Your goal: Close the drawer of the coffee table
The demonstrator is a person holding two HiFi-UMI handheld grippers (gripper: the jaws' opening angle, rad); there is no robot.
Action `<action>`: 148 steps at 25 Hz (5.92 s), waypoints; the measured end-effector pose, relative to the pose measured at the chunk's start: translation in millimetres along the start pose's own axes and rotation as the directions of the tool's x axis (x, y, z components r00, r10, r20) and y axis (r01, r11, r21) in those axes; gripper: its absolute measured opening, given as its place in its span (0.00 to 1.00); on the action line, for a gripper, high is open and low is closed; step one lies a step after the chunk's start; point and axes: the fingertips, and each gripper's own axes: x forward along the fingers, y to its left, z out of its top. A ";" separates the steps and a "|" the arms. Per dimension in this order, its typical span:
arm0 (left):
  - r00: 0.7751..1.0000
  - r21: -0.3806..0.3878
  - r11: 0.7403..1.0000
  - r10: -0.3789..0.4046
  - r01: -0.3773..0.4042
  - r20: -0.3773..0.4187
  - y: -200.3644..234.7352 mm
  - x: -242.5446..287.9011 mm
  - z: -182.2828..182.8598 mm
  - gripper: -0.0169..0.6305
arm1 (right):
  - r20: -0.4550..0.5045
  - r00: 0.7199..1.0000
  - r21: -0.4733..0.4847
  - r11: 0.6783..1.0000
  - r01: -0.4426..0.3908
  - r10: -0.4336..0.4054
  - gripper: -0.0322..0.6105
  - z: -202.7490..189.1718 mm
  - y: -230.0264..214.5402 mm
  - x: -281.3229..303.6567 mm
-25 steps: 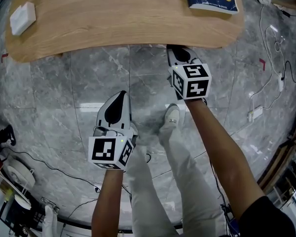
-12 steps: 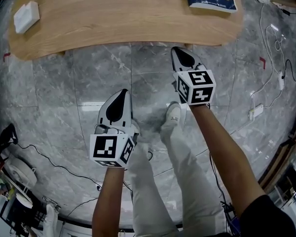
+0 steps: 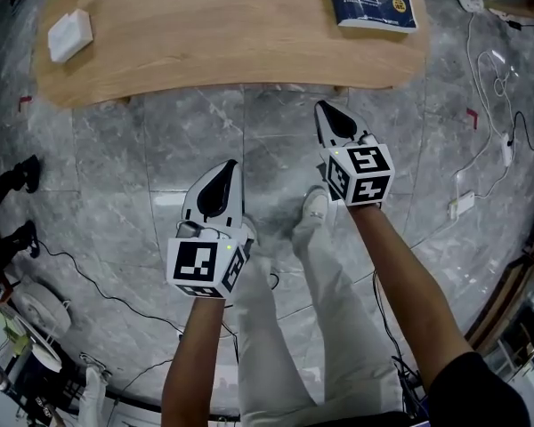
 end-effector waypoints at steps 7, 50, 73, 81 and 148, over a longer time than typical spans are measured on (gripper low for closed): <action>1.000 0.009 1.000 0.006 -0.006 0.006 -13.0 -12.0 13.8 0.02 | -0.001 1.000 -0.010 1.000 -0.019 0.019 0.07 14.7 7.8 -30.8; 0.990 0.126 0.992 -0.043 0.026 0.137 -87.0 -174.7 193.2 0.02 | 0.161 0.987 -0.095 0.995 -0.003 0.018 0.07 198.5 97.8 -265.4; 0.953 0.204 0.974 -0.153 0.100 0.263 -97.6 -282.6 259.7 0.02 | 0.340 0.940 -0.152 0.988 0.023 0.031 0.07 264.0 197.4 -370.2; 0.941 0.227 0.967 -0.178 0.114 0.286 -95.6 -306.9 270.2 0.02 | 0.381 0.924 -0.178 0.984 0.034 0.037 0.07 275.4 224.6 -390.6; 0.867 0.369 0.928 -0.220 0.046 0.447 -346.4 -453.7 206.9 0.02 | 0.570 0.796 -0.326 0.945 -0.008 0.203 0.07 212.1 228.9 -652.2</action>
